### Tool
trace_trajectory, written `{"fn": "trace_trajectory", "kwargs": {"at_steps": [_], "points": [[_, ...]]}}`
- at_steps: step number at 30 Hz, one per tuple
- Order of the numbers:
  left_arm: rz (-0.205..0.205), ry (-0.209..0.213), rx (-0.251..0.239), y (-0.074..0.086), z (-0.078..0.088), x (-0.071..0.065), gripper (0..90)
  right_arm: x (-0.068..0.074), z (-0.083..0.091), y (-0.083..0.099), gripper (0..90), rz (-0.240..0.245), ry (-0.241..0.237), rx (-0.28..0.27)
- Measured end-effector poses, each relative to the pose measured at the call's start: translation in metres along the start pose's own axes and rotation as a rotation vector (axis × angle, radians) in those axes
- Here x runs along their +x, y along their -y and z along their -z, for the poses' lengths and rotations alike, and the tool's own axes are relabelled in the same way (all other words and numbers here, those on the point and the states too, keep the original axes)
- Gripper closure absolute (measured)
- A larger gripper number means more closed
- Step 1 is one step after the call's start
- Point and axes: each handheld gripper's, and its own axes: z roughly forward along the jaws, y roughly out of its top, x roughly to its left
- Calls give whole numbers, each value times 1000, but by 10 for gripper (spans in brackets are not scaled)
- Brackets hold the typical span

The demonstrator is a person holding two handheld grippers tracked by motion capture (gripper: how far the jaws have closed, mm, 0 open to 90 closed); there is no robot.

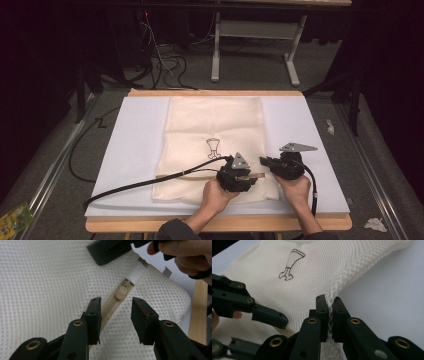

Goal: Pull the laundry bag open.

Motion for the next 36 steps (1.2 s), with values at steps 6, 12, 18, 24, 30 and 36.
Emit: {"fn": "trace_trajectory", "kwargs": {"at_steps": [6,12,18,24,30,36], "points": [[24,3,7,-1,-8,0,602,3,1,-2,876,-1,-10,-7],[37,8,10,0,-11,3,591,4,0,-3,876,-3,-27,-20],[36,27,7,0,-16,1,596,7,-1,-5,876,0,-34,-19],[18,47,7,0,-14,1,651,7,-1,-4,876,-4,-33,-16],[22,61,12,0,-13,2,693,5,-1,-3,875,-2,-28,-12],[34,80,5,-1,-14,4,777,4,-2,-1,876,0,-28,-11]]}}
